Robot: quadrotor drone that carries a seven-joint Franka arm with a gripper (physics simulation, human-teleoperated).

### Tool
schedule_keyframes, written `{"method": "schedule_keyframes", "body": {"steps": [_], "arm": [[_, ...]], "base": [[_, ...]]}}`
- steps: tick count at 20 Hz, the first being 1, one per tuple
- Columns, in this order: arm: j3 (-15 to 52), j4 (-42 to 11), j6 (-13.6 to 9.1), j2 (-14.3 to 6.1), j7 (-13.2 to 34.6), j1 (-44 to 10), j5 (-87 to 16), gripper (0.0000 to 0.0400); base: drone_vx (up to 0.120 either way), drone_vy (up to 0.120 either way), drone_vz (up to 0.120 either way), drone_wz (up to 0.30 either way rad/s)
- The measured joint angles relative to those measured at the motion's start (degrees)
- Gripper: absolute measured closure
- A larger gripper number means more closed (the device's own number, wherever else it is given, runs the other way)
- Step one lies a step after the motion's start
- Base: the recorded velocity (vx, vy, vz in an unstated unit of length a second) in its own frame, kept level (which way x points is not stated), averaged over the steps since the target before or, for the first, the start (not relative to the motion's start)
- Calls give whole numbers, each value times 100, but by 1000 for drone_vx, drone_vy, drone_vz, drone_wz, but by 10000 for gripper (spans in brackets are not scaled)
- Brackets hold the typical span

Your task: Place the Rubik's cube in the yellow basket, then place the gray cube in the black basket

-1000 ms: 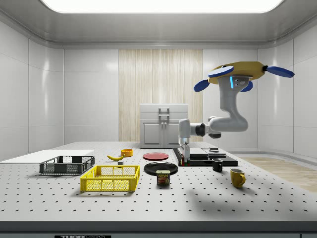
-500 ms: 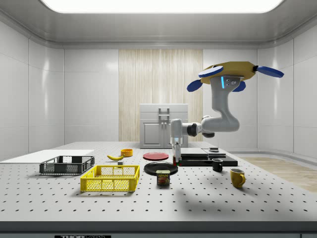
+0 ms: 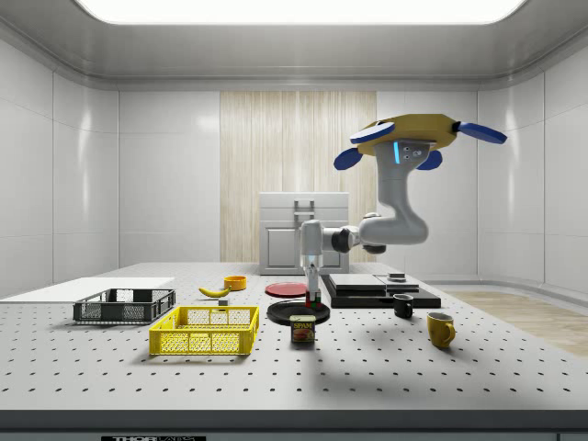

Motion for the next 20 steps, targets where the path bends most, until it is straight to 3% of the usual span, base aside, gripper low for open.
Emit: {"method": "schedule_keyframes", "body": {"steps": [20], "arm": [[18, 5, 148, -159, 19, -24, 63, 75]], "base": [[120, 0, 0, 0]]}}
